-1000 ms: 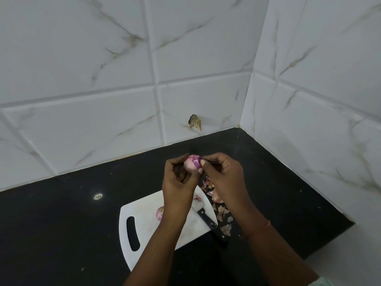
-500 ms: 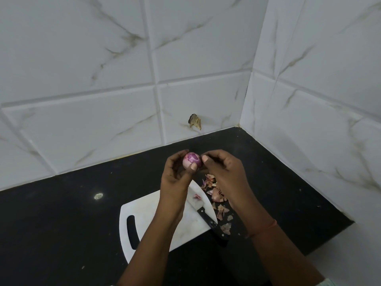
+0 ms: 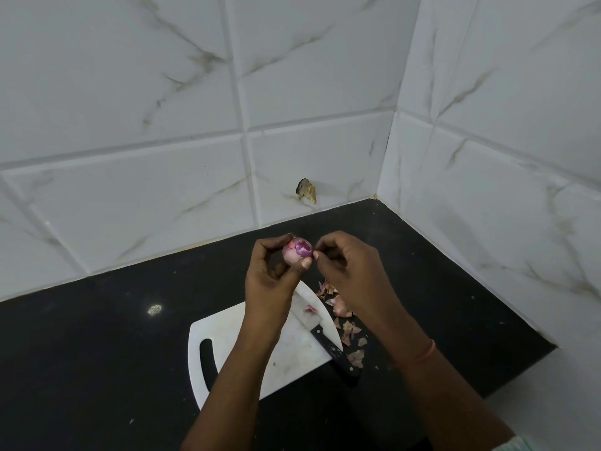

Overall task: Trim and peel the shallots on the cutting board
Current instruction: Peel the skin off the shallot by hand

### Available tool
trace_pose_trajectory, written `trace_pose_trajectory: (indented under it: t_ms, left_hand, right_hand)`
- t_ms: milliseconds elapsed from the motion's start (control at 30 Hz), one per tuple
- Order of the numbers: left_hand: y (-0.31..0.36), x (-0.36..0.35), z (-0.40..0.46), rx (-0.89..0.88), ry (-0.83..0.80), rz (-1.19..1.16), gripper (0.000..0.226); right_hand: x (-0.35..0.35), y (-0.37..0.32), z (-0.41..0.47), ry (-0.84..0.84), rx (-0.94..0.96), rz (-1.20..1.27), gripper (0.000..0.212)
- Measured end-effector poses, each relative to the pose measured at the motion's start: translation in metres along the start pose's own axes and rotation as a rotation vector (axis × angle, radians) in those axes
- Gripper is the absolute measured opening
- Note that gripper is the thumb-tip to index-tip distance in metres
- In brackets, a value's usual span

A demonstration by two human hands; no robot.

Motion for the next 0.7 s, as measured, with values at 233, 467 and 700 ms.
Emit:
trace_pose_trajectory:
  t_ms: [233, 467, 700]
  left_hand:
    - [-0.008, 0.006, 0.001, 0.078, -0.108, 0.04, 0.039]
    - [-0.019, -0.002, -0.003, 0.216, -0.148, -0.359, 0.043]
    - [-0.022, 0.0, -0.001, 0.193, -0.084, -0.425, 0.05]
  right_hand:
    - [-0.01, 0.004, 0.005, -0.173, -0.072, -0.058, 0.01]
    - [-0.009, 0.014, 0.005, -0.174, -0.186, 0.281, 0.011]
    - [-0.002, 0.006, 0.0, -0.03, -0.073, 0.301, 0.012]
Point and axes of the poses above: each hand's wrist, its own z-axis towards the middle knuckle, its own x-axis out of the back of the hand, y = z × x, the point moved 8 cm from there along z, towards the middle knuckle, and after that the axes turned 12 degrees about -y, right-handed, at the moved point
